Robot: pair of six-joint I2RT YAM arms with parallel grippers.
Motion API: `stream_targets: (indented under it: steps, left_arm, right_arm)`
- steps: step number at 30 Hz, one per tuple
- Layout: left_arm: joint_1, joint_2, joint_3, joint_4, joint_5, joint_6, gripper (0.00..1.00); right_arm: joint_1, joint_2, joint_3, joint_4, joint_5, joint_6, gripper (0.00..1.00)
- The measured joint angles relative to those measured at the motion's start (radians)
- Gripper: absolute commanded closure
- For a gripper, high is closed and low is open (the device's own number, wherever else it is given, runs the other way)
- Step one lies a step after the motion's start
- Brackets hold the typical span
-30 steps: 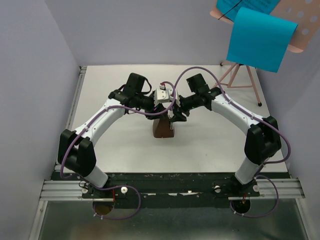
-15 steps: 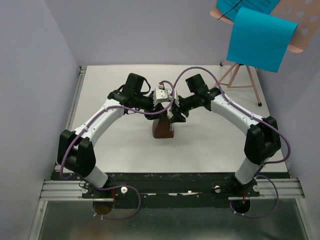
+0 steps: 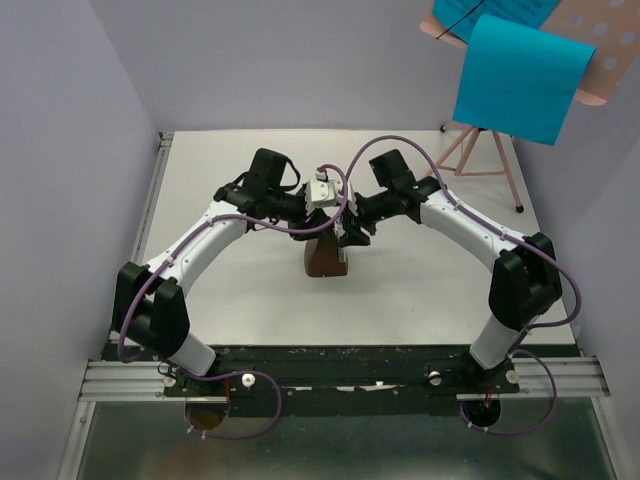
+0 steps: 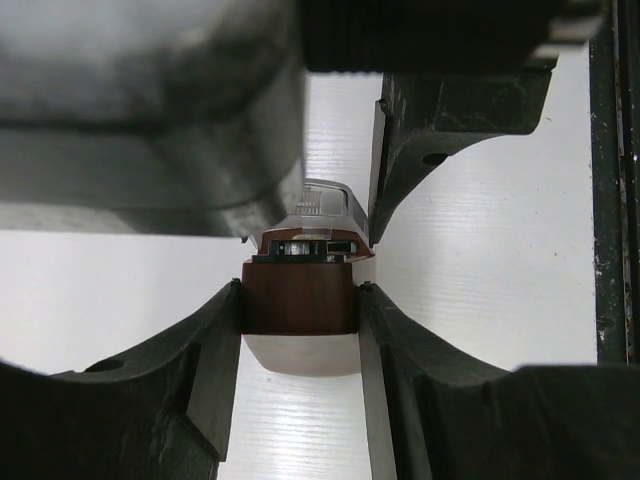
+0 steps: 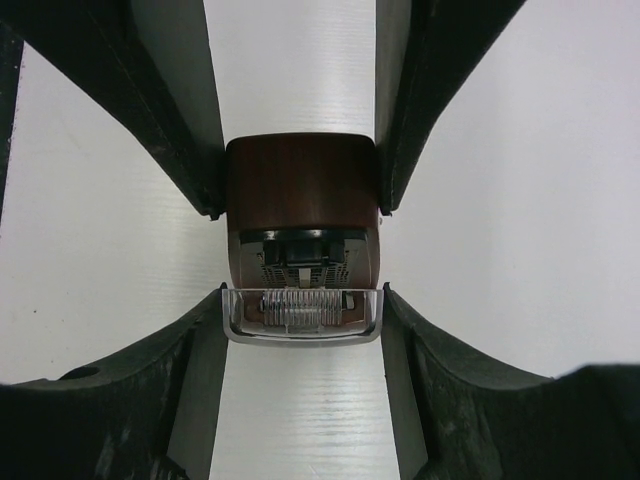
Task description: Pack up the instrument practice props
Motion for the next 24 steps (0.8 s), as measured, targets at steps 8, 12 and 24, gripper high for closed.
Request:
stream_targets:
  steps: [8,12,24]
  left_arm:
    - [0.003,-0.032,-0.039,0.017,0.02,0.016,0.66]
    - [0.008,-0.071,-0.098,0.079,0.025,0.002,0.64]
    - [0.027,-0.117,-0.163,0.14,0.05,-0.025,0.91]
  right_arm:
    - [0.02,-0.004,-0.008,0.008,-0.001,-0.016,1.0]
    - [0.036,-0.011,-0.027,0.045,0.007,-0.005,1.0]
    - [0.062,-0.041,-0.071,0.102,0.039,0.002,1.0]
